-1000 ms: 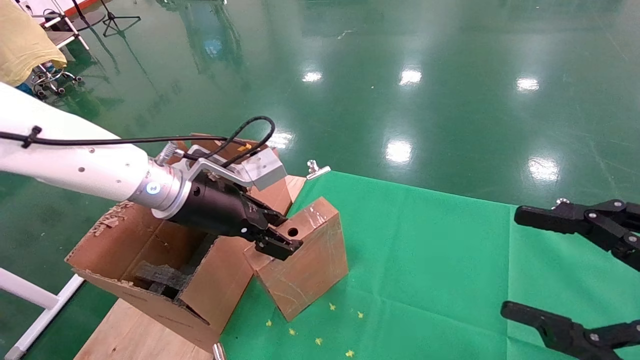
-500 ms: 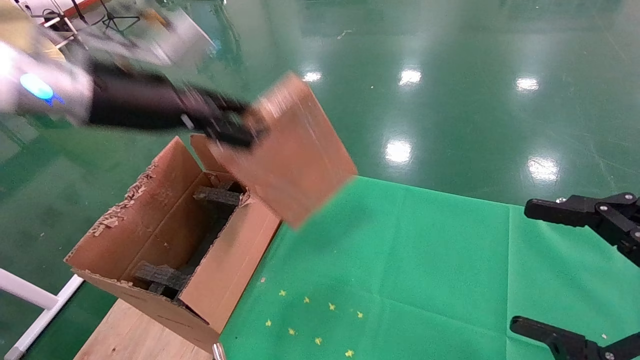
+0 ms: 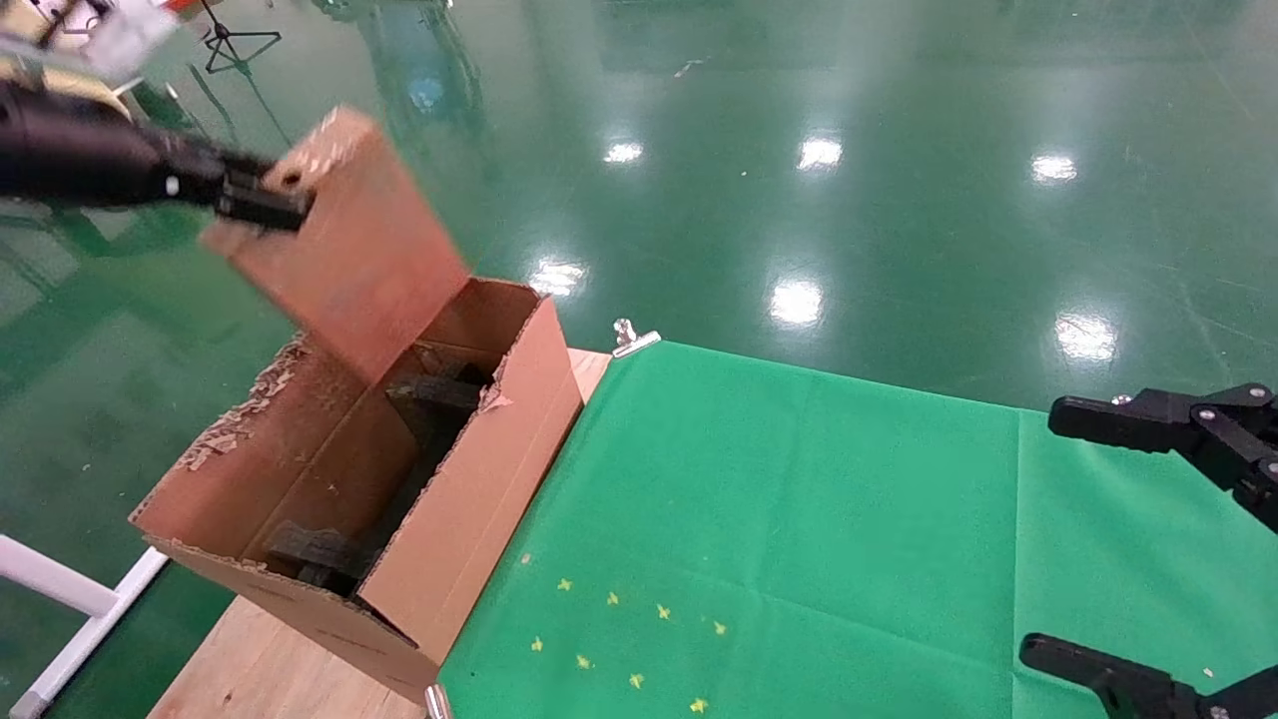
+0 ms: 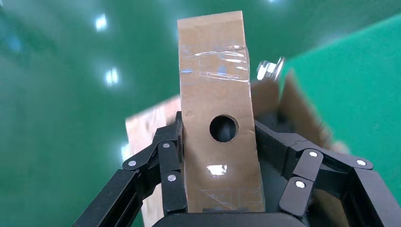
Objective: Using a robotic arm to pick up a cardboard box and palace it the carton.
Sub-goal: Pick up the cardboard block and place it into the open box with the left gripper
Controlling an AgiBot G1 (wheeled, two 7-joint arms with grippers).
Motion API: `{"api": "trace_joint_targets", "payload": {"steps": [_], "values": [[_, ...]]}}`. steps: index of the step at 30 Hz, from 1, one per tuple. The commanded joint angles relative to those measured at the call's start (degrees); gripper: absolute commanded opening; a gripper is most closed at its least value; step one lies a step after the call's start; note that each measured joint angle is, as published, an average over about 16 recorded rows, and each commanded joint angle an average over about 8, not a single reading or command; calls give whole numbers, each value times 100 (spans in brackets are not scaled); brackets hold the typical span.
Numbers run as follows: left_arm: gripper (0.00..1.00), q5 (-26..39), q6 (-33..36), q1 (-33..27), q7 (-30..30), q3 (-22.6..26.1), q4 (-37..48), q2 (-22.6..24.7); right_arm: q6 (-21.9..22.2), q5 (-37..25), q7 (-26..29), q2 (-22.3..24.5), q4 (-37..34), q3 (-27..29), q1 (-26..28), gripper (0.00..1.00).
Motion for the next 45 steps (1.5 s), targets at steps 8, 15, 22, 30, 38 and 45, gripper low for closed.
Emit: {"api": "trace_joint_targets", "payload": {"steps": [8,15,22,30,38,45], "values": [[0,703,-615,236,313,361,1135,263,1,2,-1,1,0,-2,1,100],[0,1027,-936,359,167,533,1634,507,2,3,-2,2,0,-4,1,100],[0,1360,-1082,417,-204,719,2111,751,3,4,-3,2,0,-6,1,100],[0,1564,-1280,536,-526,833,2559,1007,3,5,-4,3,0,-8,2,100],[0,1565,-1555,870,-607,851,2893,1251,4,7,-5,4,0,-10,2,100],[0,1595,-1773,1104,-780,876,3139,1502,5,8,-6,5,0,-12,3,100]]}}
